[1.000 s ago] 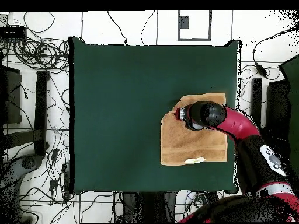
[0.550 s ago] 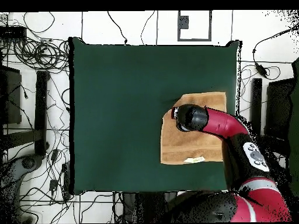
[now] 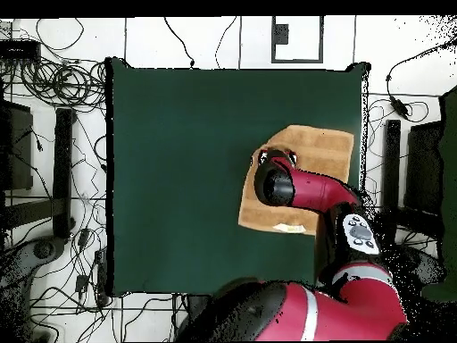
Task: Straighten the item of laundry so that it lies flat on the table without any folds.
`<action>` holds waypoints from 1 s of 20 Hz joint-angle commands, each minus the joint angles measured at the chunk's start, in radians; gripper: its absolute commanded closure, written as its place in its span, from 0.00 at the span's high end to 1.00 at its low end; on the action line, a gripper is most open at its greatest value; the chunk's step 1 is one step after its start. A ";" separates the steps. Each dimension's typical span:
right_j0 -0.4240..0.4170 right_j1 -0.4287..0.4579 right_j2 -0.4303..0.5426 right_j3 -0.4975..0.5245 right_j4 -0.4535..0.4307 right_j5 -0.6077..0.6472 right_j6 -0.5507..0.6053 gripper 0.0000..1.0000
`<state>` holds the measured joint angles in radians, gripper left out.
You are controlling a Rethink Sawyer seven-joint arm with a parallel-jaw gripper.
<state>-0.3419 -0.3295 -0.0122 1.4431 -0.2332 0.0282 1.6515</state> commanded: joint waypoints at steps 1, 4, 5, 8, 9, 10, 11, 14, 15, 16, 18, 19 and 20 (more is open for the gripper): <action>0.069 0.384 0.054 -0.117 0.107 -0.551 0.289 1.00; 0.066 0.379 0.059 -0.104 0.121 -0.554 0.272 1.00; 0.060 0.378 0.066 -0.101 0.118 -0.553 0.262 1.00; 0.037 0.377 0.088 -0.098 0.104 -0.547 0.236 1.00; 0.033 0.376 0.092 -0.097 0.101 -0.546 0.230 1.00; 0.026 0.375 0.098 -0.097 0.093 -0.540 0.222 1.00; 0.023 0.373 0.101 -0.097 0.090 -0.533 0.218 1.00; -0.153 0.369 0.311 -0.093 0.062 -0.018 0.110 1.00; -0.163 0.376 0.321 -0.106 0.149 0.193 0.079 1.00; -0.180 0.389 0.339 -0.140 0.175 0.374 0.036 1.00; -0.191 0.398 0.345 -0.159 0.194 0.477 0.007 1.00; -0.195 0.398 0.347 -0.158 0.193 0.480 -0.005 1.00; -0.200 0.398 0.351 -0.156 0.187 0.476 -0.019 1.00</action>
<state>-0.4826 -0.1906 0.1905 1.3031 -0.1474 -0.2267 1.6517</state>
